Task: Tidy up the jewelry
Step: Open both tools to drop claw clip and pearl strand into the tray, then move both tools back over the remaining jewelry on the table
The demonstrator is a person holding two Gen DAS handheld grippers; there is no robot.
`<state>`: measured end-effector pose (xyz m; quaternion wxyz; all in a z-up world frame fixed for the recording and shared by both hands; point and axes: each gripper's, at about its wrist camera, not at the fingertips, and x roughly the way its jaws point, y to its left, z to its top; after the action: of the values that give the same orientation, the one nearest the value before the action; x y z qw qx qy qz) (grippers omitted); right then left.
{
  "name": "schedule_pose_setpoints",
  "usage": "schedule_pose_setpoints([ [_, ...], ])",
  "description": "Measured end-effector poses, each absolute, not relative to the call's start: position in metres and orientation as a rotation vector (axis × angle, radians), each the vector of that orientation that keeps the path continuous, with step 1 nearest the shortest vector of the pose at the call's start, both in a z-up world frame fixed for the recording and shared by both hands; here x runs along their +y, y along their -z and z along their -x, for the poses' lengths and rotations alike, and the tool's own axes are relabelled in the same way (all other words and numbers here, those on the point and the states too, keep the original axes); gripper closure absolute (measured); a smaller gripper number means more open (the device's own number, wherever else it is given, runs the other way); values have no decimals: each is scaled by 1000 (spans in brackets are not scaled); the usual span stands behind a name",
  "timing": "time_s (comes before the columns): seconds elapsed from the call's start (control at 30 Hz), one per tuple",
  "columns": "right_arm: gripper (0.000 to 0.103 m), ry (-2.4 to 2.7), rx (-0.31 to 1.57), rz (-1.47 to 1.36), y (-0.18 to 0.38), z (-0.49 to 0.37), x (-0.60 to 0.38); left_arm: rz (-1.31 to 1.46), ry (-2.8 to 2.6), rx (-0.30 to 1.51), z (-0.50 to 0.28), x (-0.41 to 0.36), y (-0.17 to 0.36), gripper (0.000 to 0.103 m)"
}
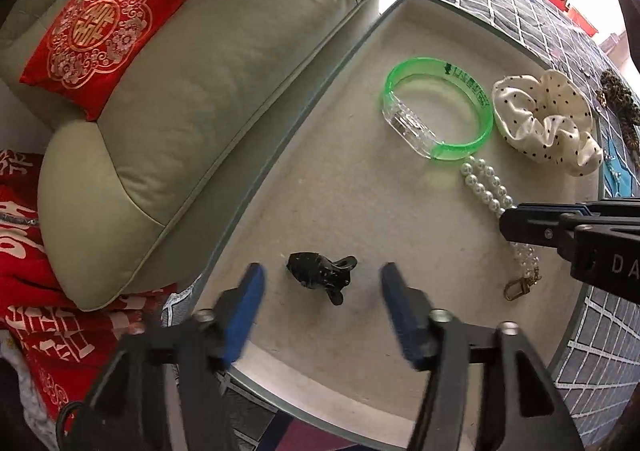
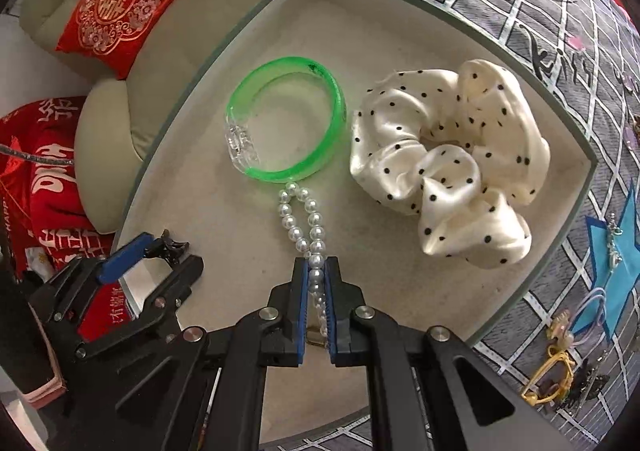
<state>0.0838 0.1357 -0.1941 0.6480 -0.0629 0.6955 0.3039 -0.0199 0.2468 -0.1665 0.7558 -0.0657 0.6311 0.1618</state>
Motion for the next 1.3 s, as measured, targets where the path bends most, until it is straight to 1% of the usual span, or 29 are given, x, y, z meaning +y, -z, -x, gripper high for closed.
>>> schedule_pose_setpoints([
  [0.03, 83, -689, 1583, 139, 194, -85, 135, 144, -357, 1375, 20, 247, 166, 28],
  [0.07, 78, -688, 1583, 134, 193, -85, 134, 147, -360, 1374, 20, 247, 165, 20],
  [0.1, 68, -686, 1578, 134, 192, -86, 132, 149, -360, 1374, 20, 247, 165, 19],
  [0.13, 62, -684, 1571, 135, 191, -86, 132, 149, -359, 1374, 19, 247, 165, 19],
  [0.27, 60, -674, 1561, 121, 187, -90, 127, 152, -337, 1393, 17, 243, 166, 19],
  [0.33, 51, -667, 1557, 111, 185, -92, 123, 150, -324, 1393, 16, 241, 166, 19],
  [0.4, 44, -658, 1554, 102, 182, -94, 119, 140, -315, 1384, 16, 237, 163, 19],
  [0.43, 39, -657, 1552, 99, 181, -94, 118, 137, -311, 1381, 16, 236, 162, 18],
  [0.47, 37, -656, 1549, 95, 179, -95, 116, 137, -305, 1378, 16, 234, 160, 7],
  [0.5, 34, -658, 1544, 92, 177, -95, 113, 140, -301, 1377, 16, 233, 159, 0],
  [0.57, 33, -659, 1534, 87, 172, -96, 110, 138, -297, 1364, 17, 230, 154, 0],
  [0.6, 25, -659, 1526, 81, 169, -97, 109, 136, -296, 1365, 17, 228, 152, 0],
  [0.63, 21, -658, 1517, 76, 166, -97, 107, 132, -296, 1365, 18, 226, 151, 0],
  [0.77, 21, -651, 1488, 50, 151, -98, 101, 115, -305, 1366, 20, 223, 146, 0],
  [0.8, 13, -648, 1480, 41, 146, -98, 99, 111, -307, 1365, 21, 223, 143, 0],
  [0.83, 11, -644, 1468, 35, 141, -97, 95, 109, -309, 1365, 22, 222, 140, 0],
  [0.97, 10, -615, 1409, 27, 120, -91, 85, 96, -320, 1353, 23, 220, 130, 0],
  [1.0, 3, -611, 1399, 27, 116, -90, 82, 87, -326, 1349, 23, 219, 127, 0],
  [1.03, 0, -608, 1386, 22, 110, -89, 78, 79, -336, 1344, 23, 217, 123, 0],
  [1.3, 0, -513, 1400, -49, 94, -87, 22, 88, -295, 1354, 14, 208, 107, 0],
])
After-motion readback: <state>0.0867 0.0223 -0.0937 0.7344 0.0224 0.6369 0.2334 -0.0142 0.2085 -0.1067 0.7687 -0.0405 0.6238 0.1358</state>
